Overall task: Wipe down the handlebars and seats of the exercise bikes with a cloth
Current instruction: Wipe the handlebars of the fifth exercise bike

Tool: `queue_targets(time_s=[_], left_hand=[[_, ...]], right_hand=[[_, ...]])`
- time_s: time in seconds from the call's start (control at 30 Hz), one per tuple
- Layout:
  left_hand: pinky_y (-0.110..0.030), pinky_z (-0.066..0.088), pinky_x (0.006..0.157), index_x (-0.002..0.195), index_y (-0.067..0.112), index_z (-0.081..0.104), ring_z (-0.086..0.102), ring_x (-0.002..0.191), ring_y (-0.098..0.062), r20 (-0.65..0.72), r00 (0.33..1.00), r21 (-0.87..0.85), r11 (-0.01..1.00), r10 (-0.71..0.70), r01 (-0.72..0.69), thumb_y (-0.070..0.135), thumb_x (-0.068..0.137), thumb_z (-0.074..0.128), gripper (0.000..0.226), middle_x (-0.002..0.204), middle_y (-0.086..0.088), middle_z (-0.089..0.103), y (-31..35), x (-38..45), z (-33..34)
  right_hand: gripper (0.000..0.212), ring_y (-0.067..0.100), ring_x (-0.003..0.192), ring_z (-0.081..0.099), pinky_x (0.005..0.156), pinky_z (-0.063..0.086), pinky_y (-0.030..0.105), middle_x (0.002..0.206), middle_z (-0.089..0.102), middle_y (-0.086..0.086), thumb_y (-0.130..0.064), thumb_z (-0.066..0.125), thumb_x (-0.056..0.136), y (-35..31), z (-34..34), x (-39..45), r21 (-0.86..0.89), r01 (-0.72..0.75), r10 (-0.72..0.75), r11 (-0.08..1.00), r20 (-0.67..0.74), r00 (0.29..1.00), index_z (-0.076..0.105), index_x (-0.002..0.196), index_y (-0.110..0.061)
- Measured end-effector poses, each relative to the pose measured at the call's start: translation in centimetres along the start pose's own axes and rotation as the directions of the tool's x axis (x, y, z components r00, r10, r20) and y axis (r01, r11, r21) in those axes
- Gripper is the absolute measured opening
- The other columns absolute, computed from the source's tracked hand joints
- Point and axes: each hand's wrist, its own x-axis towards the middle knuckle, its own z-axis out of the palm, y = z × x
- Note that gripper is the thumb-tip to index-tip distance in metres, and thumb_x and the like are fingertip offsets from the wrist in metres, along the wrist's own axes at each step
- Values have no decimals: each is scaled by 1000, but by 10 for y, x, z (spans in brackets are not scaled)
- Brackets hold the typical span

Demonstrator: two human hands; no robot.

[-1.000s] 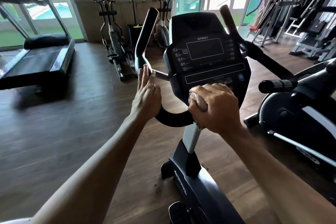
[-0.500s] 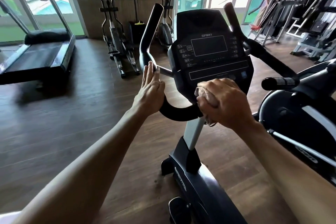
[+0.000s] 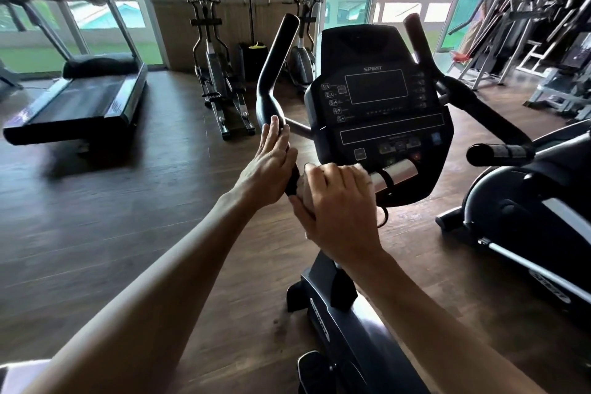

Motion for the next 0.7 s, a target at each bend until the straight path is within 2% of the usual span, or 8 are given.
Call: queue_targets(time_s=[0.07,0.23,0.33,0.43,0.5,0.53,0.6,0.7], left_hand=[[-40,1,129,162,5,15,-2,159,-27,-25,998,62,996,62,-60,26,113,29,55,171,-12,2,0,-1,-2],[-30,20,125,162,19,24,13,156,-10,-80,995,72,996,67,-61,38,108,31,58,171,1,13,-7,-30,-11],[-36,25,126,160,22,33,21,155,-12,-93,995,52,998,40,-36,38,108,37,55,168,-1,23,-25,-51,-17],[-42,28,124,158,23,36,24,155,-23,-94,991,107,989,-96,106,28,107,49,53,170,-7,16,-47,-63,-33],[-49,38,119,154,26,42,33,151,-29,-109,984,114,982,-141,153,25,104,55,52,170,-8,18,-61,-66,-49],[-50,42,115,150,26,46,39,148,-29,-126,981,115,980,-147,162,25,103,57,49,168,-9,25,-69,-66,-57],[-41,46,107,140,23,55,53,135,-26,-163,976,123,979,-144,165,24,101,57,39,156,-7,46,-81,-67,-76],[-30,44,92,129,17,63,62,113,-20,-195,969,134,975,-151,178,22,101,57,29,133,-5,63,-95,-66,-103]], right_hand=[[54,30,106,56,103,39,48,111,61,9,-58,35,104,0,2,-2,-18,26,-26,1000,-28,999,55,130,-15],[50,30,100,58,98,39,46,107,63,10,-54,45,103,-3,5,-4,31,64,-59,997,-127,990,60,128,-13],[48,27,102,58,100,42,46,109,63,7,-52,50,102,-8,3,-1,253,60,-25,966,-138,990,60,127,-13],[49,25,104,59,98,44,45,112,63,5,-53,48,100,-20,-1,9,431,62,-9,900,-125,992,57,128,-13],[51,24,105,59,98,44,44,114,64,5,-53,48,100,-33,-3,20,499,81,-29,863,-111,993,57,128,-12],[51,24,106,58,98,44,43,115,64,5,-53,48,99,-41,-3,26,529,98,-49,843,-105,993,57,128,-13],[50,24,107,57,98,43,43,116,63,4,-53,48,98,-57,-2,38,575,142,-111,806,-89,990,56,129,-14],[48,24,108,57,100,43,43,116,63,3,-54,48,98,-84,7,56,583,184,-186,792,-56,981,53,128,-17]])
